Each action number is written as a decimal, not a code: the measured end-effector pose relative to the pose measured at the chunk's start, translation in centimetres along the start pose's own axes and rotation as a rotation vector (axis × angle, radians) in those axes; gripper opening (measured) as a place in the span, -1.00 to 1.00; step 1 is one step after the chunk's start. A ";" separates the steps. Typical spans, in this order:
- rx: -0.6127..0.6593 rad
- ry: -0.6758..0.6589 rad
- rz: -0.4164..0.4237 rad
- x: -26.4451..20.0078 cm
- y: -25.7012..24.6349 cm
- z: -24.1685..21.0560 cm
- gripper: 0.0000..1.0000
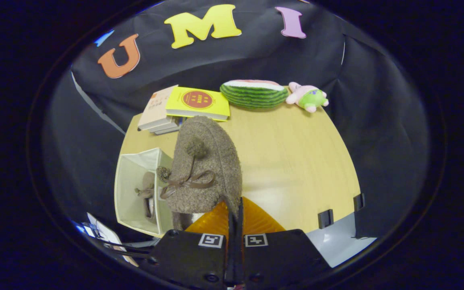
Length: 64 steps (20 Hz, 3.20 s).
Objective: Open the storage box then place both shoes into the box .Put the left shoe in first, then the right shoe, with the right side of both shoes facing outward in a uniform manner.
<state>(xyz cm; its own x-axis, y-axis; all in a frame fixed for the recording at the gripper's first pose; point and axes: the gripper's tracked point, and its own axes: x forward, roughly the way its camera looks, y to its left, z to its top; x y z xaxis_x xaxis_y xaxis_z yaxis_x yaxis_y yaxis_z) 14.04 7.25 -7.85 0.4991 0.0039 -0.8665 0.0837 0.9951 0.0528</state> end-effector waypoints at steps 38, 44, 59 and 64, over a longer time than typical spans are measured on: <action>-0.058 -0.556 0.146 -4.9 13.1 2.8 0.99; -0.089 -0.727 0.110 -12.0 8.1 3.6 0.99; -0.133 -1.031 0.197 -20.3 5.6 -6.1 1.00; -0.153 -1.092 0.177 -20.1 6.1 -9.6 1.00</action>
<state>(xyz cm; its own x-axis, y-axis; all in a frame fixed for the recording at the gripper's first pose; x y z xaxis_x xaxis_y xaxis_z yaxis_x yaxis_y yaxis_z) -3.77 14.21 5.07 0.9897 0.1328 0.0528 -0.1332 0.9911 0.0052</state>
